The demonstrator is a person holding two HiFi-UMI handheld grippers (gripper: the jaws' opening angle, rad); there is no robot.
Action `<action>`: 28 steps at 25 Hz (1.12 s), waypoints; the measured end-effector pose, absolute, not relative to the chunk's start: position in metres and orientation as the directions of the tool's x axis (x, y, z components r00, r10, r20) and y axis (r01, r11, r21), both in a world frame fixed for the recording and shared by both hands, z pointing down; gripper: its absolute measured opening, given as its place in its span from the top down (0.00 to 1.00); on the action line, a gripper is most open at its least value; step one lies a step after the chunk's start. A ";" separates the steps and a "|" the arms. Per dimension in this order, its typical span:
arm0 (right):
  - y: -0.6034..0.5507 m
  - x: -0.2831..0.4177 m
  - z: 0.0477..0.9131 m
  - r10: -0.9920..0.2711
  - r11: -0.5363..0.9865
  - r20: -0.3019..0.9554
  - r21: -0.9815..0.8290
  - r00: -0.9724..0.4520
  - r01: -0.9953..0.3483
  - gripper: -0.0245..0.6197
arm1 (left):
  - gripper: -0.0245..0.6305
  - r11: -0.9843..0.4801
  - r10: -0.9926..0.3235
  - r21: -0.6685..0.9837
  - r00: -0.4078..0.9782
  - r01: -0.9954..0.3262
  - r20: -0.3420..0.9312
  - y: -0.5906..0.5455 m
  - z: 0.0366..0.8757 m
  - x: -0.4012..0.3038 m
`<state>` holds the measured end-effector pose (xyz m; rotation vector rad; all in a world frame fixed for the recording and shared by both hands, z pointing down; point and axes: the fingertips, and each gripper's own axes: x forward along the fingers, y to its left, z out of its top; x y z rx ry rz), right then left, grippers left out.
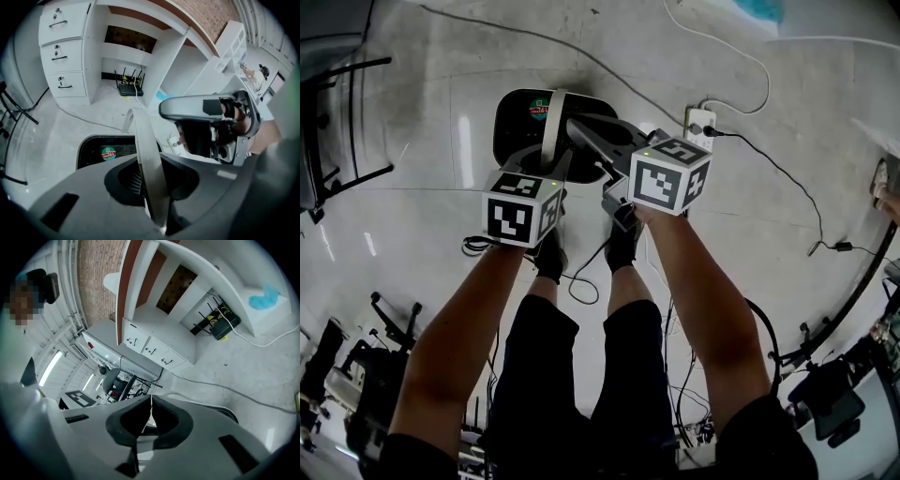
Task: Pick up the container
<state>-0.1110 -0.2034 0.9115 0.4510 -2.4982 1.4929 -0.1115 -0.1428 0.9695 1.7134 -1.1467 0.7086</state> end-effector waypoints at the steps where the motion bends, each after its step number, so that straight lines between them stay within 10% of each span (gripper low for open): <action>1: -0.206 -0.109 0.909 -0.177 0.437 0.311 -0.825 -0.934 -0.358 0.95 | 0.85 -0.128 -0.384 0.358 0.379 -0.925 0.842 -0.143 0.970 -0.118; 28: -0.164 -0.048 0.789 -0.296 0.496 0.389 -0.718 -0.872 -0.489 0.95 | 0.91 0.007 -0.407 0.251 0.227 -0.968 0.885 -0.097 0.867 -0.158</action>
